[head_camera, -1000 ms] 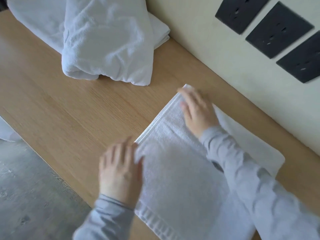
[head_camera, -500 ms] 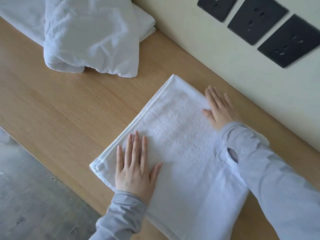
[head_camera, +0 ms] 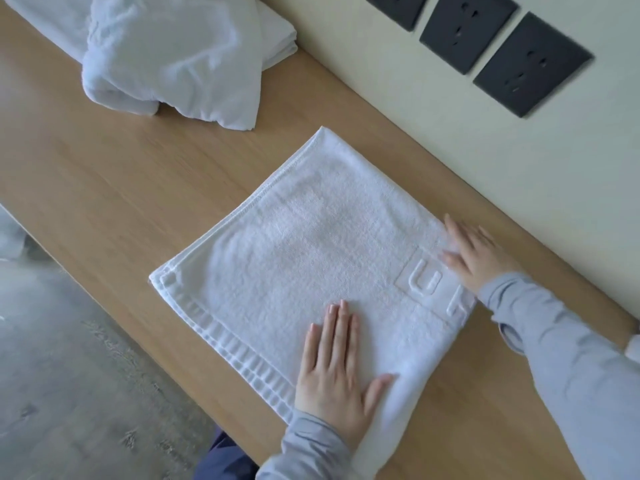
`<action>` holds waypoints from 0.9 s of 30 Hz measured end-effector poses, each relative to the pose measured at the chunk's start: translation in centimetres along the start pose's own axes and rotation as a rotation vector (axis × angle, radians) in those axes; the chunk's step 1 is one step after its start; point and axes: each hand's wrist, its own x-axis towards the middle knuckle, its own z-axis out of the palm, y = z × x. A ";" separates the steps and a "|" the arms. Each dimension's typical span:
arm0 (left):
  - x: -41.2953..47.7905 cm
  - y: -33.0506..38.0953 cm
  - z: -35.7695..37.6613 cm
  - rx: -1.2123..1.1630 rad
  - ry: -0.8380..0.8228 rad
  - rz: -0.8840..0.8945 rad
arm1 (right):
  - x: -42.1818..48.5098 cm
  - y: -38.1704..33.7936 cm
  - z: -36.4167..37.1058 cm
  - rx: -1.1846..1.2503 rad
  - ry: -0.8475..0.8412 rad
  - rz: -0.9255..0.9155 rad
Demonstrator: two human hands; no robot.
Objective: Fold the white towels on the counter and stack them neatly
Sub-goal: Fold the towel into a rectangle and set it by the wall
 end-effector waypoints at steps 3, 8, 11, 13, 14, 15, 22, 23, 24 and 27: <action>-0.3 -0.5 -0.5 -0.064 0.144 0.059 | 1.6 0.0 -0.9 0.189 0.067 0.076; -0.9 -1.8 -3.8 -0.556 0.541 -0.772 | 5.8 -4.9 -3.9 0.838 0.209 0.218; -0.6 -3.5 -5.7 -0.969 0.520 -1.316 | 7.6 -7.1 -4.9 0.814 0.070 0.217; -0.2 -4.7 -6.1 -1.135 0.459 -1.404 | 8.3 -7.1 -5.1 0.788 -0.001 0.224; 0.0 -5.2 -6.2 -1.183 0.437 -1.411 | 8.5 -7.1 -5.2 0.769 -0.035 0.233; 0.2 -5.6 -6.3 -1.228 0.417 -1.423 | 8.6 -7.0 -5.4 0.741 -0.067 0.245; 1.4 -6.2 -8.0 -1.208 0.410 -1.179 | 5.9 -6.5 -7.9 0.737 -0.009 0.202; 1.4 -6.2 -8.2 -1.148 0.429 -1.081 | 4.8 -6.3 -8.4 0.728 0.033 0.196; 1.6 -6.4 -8.6 -1.085 0.422 -0.995 | 3.6 -5.9 -8.7 0.727 0.073 0.216; 3.7 -8.0 -10.7 -0.940 0.307 -0.761 | -1.9 -4.6 -8.6 0.746 0.212 0.369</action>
